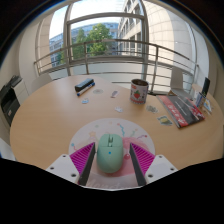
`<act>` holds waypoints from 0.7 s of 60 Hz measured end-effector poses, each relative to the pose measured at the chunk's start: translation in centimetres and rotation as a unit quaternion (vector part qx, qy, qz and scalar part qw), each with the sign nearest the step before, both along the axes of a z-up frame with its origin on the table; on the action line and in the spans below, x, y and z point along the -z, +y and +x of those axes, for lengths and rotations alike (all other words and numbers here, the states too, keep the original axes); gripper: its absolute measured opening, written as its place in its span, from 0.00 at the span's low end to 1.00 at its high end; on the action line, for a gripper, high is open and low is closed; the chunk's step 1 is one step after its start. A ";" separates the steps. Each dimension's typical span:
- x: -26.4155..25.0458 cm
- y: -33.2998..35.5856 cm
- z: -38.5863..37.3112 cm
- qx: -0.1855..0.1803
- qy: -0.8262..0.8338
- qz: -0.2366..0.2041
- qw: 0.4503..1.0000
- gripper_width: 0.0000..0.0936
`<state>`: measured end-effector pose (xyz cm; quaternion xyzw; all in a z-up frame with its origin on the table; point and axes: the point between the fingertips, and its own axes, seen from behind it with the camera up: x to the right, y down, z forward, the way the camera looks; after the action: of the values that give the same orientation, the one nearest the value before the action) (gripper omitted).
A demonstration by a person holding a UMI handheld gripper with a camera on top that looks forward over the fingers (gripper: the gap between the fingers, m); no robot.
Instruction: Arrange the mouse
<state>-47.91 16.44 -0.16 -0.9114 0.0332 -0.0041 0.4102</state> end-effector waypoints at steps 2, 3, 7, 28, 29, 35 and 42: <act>-0.8 -0.2 0.1 0.001 -0.005 0.001 1.000 0.86; -1.1 -0.5 0.0 0.001 -0.007 0.004 1.000 0.93; -2.9 -1.5 0.2 0.010 -0.013 0.013 1.000 0.88; -15.6 -11.9 -2.0 0.031 -0.050 0.083 0.995 0.91; -15.9 -12.6 -2.1 0.030 -0.052 0.084 0.995 0.91; -17.7 -16.6 -3.1 0.026 -0.067 0.088 0.993 0.91; -18.7 -20.9 -4.0 0.021 -0.071 0.086 0.993 0.91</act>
<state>-51.87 -4.46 18.58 -0.8690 0.0233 -0.0750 0.4885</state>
